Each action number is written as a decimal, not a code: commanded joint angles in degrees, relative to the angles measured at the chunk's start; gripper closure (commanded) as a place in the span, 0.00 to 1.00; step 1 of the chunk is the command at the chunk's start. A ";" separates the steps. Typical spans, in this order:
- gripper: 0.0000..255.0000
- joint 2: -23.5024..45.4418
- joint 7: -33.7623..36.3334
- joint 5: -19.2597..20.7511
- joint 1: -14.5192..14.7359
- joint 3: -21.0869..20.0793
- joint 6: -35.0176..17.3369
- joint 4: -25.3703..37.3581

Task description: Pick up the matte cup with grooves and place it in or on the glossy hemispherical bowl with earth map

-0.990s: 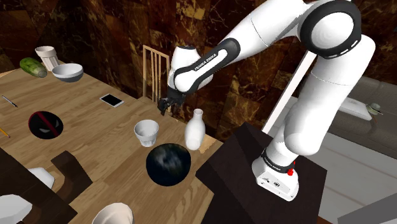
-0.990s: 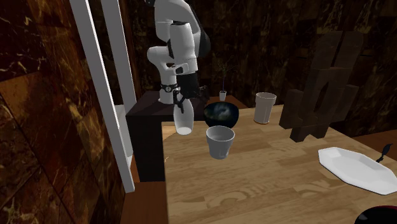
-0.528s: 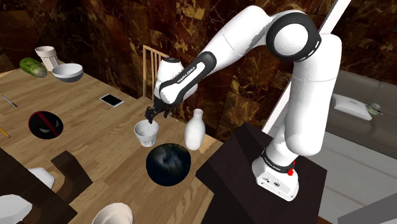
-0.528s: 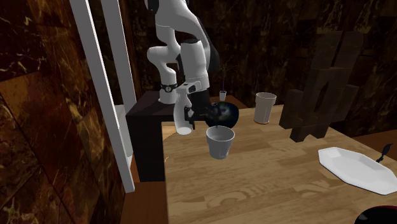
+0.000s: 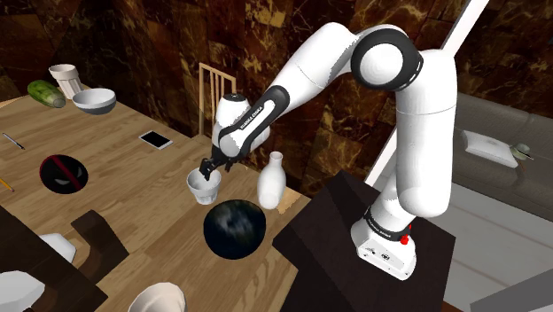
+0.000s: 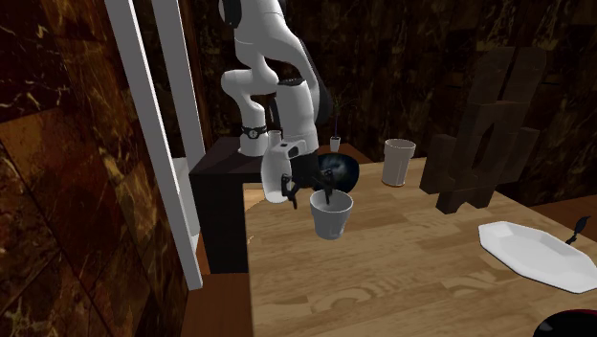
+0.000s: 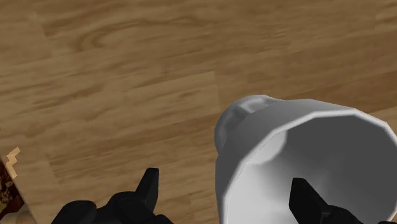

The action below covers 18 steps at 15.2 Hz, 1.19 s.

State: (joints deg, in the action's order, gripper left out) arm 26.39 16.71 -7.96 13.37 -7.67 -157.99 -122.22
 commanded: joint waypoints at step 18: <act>1.00 -0.07 0.07 0.05 0.04 0.04 0.24 0.19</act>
State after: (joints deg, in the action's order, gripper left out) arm 26.71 16.80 -7.89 13.47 -7.62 -157.99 -121.89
